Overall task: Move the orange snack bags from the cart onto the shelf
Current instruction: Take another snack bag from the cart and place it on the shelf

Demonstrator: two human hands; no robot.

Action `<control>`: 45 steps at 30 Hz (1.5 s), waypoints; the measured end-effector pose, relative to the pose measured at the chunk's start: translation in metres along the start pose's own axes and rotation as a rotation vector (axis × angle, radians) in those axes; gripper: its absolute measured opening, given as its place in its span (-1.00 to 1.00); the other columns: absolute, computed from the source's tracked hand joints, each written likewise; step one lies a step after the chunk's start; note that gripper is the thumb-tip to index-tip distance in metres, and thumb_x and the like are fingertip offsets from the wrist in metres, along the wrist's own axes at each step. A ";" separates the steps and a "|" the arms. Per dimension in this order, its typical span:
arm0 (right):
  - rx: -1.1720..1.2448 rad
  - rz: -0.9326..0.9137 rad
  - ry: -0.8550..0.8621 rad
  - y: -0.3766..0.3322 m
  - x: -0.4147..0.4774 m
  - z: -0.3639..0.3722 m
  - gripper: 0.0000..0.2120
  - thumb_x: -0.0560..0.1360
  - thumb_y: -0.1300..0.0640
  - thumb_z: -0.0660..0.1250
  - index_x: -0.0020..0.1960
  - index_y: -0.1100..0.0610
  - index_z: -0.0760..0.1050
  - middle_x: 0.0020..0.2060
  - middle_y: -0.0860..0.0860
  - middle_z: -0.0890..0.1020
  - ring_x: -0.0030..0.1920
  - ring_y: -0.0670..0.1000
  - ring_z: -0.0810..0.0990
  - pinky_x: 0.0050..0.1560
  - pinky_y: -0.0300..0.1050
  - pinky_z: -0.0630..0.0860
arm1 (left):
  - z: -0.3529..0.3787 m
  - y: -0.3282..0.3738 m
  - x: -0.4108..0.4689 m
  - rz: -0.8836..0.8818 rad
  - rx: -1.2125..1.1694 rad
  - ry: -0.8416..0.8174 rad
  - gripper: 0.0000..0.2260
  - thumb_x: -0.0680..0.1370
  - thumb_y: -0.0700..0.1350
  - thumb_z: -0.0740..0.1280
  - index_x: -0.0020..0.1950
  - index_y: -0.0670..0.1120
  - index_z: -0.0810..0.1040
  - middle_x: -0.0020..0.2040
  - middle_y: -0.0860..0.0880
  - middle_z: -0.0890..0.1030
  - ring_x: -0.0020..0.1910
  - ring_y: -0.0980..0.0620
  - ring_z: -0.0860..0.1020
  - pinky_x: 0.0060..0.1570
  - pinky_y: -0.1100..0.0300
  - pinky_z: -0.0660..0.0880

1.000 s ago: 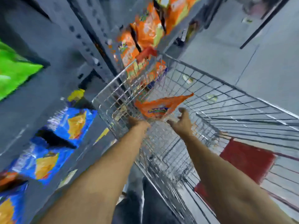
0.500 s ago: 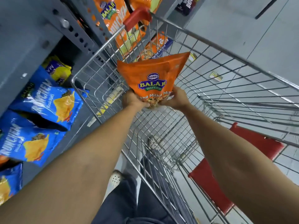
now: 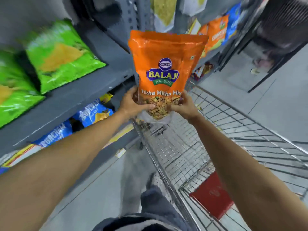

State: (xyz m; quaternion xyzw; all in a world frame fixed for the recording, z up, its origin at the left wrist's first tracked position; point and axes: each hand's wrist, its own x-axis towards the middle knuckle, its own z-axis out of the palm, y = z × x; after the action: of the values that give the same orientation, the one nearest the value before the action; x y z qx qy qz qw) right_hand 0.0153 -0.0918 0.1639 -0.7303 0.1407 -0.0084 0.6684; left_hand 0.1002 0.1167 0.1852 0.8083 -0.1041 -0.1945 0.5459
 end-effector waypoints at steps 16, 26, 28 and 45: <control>0.263 -0.709 -0.305 -0.290 -0.152 0.309 -0.48 0.19 0.34 0.44 0.11 0.12 0.41 -0.10 -0.11 0.70 -0.05 -0.09 0.63 -0.03 -0.16 0.58 | -0.329 0.110 -0.293 0.719 -0.085 0.674 -0.60 0.19 0.04 0.57 -0.05 0.20 0.51 -0.17 0.34 0.65 -0.18 0.38 0.57 -0.12 0.46 0.48; 0.348 -0.855 -0.490 -0.407 -0.220 0.489 -0.52 0.18 0.24 0.46 0.08 0.16 0.45 -0.10 0.00 0.65 -0.15 -0.16 0.62 -0.06 -0.20 0.57 | -0.494 0.127 -0.426 0.885 -0.060 1.029 -0.63 0.21 0.05 0.58 -0.07 0.13 0.55 -0.18 0.19 0.68 -0.15 0.20 0.62 -0.07 0.23 0.56; 0.346 -0.881 -0.532 -0.429 -0.226 0.518 -0.55 0.19 0.23 0.49 0.05 0.12 0.46 -0.09 -0.01 0.64 -0.17 -0.20 0.64 -0.10 -0.24 0.58 | -0.522 0.131 -0.443 0.900 -0.072 1.057 -0.59 0.20 0.11 0.59 -0.05 0.09 0.53 -0.12 0.11 0.67 -0.11 0.12 0.62 -0.04 0.18 0.56; 0.155 -0.887 -0.743 -0.524 -0.179 0.741 -0.48 0.12 -0.08 0.62 0.00 -0.08 0.48 0.01 -0.03 0.67 0.04 -0.02 0.64 0.03 -0.05 0.61 | -0.733 0.097 -0.476 0.704 -0.144 1.115 -0.51 0.27 -0.12 0.52 0.15 -0.08 0.45 0.14 -0.19 0.57 0.15 -0.13 0.53 0.29 -0.18 0.45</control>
State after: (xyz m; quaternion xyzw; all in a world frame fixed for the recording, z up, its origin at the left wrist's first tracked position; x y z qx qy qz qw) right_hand 0.0941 0.7038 0.6292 -0.6225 -0.4234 -0.0412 0.6569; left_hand -0.0110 0.8780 0.6114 0.6670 -0.0505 0.4362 0.6018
